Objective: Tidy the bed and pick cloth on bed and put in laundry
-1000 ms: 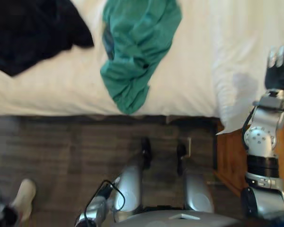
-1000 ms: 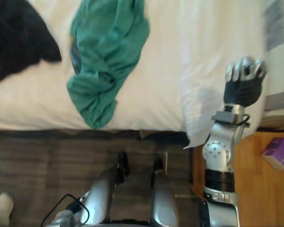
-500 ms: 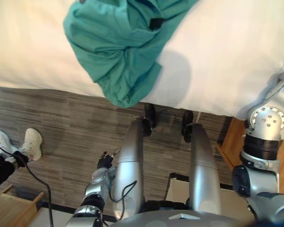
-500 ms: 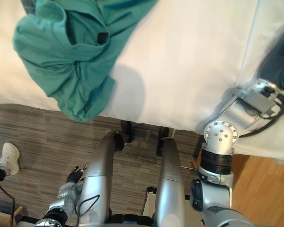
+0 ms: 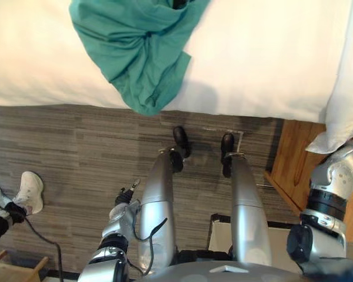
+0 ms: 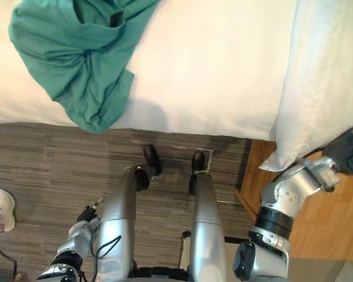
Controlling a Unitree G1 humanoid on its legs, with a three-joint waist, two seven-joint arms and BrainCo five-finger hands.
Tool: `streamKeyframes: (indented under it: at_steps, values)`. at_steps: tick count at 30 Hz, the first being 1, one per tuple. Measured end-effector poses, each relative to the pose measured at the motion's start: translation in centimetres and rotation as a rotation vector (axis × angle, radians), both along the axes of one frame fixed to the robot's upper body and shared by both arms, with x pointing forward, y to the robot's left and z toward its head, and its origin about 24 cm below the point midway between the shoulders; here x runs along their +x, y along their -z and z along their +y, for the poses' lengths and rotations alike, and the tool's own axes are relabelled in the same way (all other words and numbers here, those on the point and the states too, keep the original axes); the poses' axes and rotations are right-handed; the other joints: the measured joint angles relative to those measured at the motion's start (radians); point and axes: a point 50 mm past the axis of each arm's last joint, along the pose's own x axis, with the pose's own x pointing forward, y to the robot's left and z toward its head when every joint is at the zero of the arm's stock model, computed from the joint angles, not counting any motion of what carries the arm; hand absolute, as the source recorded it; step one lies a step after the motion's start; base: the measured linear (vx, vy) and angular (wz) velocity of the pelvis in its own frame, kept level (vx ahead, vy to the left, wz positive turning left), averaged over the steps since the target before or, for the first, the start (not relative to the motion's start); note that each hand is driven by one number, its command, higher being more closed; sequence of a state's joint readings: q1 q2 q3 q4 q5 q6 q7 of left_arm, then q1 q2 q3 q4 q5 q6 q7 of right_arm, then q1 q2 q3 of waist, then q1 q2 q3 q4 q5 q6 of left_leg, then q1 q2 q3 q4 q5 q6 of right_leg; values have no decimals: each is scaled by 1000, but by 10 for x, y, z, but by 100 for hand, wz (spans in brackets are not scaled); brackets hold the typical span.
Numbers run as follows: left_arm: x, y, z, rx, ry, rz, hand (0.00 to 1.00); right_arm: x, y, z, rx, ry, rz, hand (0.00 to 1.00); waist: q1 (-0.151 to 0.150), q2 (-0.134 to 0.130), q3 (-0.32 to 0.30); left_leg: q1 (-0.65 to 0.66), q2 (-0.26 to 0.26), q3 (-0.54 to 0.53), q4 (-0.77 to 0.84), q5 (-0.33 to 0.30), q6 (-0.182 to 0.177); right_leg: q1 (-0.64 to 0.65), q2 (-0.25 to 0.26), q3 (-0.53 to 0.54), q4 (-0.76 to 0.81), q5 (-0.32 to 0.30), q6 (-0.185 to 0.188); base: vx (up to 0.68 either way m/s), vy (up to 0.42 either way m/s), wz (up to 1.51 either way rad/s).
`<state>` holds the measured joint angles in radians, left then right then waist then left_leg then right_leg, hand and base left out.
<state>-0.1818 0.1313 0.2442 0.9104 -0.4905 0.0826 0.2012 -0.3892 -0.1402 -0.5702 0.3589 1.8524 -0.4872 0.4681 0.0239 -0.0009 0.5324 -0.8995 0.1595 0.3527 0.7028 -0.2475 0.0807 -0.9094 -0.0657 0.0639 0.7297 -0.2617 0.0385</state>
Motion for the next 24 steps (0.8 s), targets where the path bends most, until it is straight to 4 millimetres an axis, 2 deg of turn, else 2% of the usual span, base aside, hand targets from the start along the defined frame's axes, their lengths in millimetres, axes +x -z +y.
streamKeyframes:
  at_steps: [1,2,4,5,7,8,9,10,12,13,15,16,18,20,24]
  values:
    - [-1,0,0,-1,-2,2,0,0,15,7,49,-20,34,100,-1,0,0,11,3,10,-5,0,1,6,4,8,-7,4,1,24,-22,-53]
    - [-2,1,1,-3,-5,2,0,-2,39,23,119,-62,93,100,-2,2,-1,36,14,27,-9,-2,-2,24,15,23,-24,14,3,28,-25,-51]
    - [-4,2,3,-4,-9,4,0,-15,68,41,163,-120,174,100,-11,7,-4,91,19,43,-31,-3,-4,72,23,36,-51,23,4,50,-27,-41]
    - [-5,2,3,-5,-8,1,0,-24,78,43,163,-133,221,0,-15,10,-5,132,20,45,-43,-4,-5,116,25,35,-70,25,3,74,-27,-18]
    - [-4,2,0,-20,5,-18,0,-38,90,42,135,-147,316,0,-20,13,-29,192,22,47,-62,-7,-11,179,26,31,-97,26,3,76,-16,-9]
    - [-3,4,-11,-51,29,-24,0,-43,99,45,84,-192,426,0,-28,10,-74,213,21,50,-74,-9,-13,201,26,30,-113,26,2,73,-6,-7]
    - [-2,5,-18,-67,45,-24,0,-43,103,48,51,-228,486,0,-34,10,-92,227,21,51,-81,-10,-15,218,27,30,-124,27,2,95,0,-12]
    - [-1,5,-21,-76,64,-35,0,-43,108,57,-23,-296,590,0,-37,5,-108,266,20,58,-97,-11,-17,253,27,33,-141,30,0,104,-3,-20]
    - [2,5,-41,-107,123,-43,0,-47,128,80,-217,-479,855,0,-38,3,-155,371,15,81,-150,-11,-24,349,27,42,-193,37,2,89,-2,-28]
    - [2,6,-44,-118,131,-38,0,-51,134,86,-260,-525,918,0,-38,4,-174,390,13,85,-163,-10,-27,368,27,43,-207,39,1,108,-7,-21]
    - [-2,10,-59,-164,180,-16,0,-71,163,110,-402,-697,1147,0,-36,-4,-228,474,2,97,-225,-1,-40,447,23,43,-263,45,1,146,-26,-12]
    - [-4,11,-62,-166,195,-6,0,-77,170,115,-432,-734,1194,0,-36,-9,-240,492,-1,100,-241,2,-43,464,22,42,-277,47,1,141,-36,-6]
    - [-17,20,-76,-206,237,39,0,-104,193,131,-548,-871,1371,0,-37,-17,-280,559,-10,102,-293,15,-55,534,12,18,-321,53,4,163,-36,2]
    - [-29,26,-80,-226,261,72,0,-120,205,140,-662,-960,1475,0,-38,-27,-305,617,-27,102,-350,36,-68,586,-4,-23,-356,60,14,146,-32,9]
    - [-52,37,-76,-221,304,131,0,-135,218,143,-1026,-1131,1640,0,-56,-27,-345,728,-69,66,-484,93,-90,711,-26,-97,-460,86,24,139,-47,32]
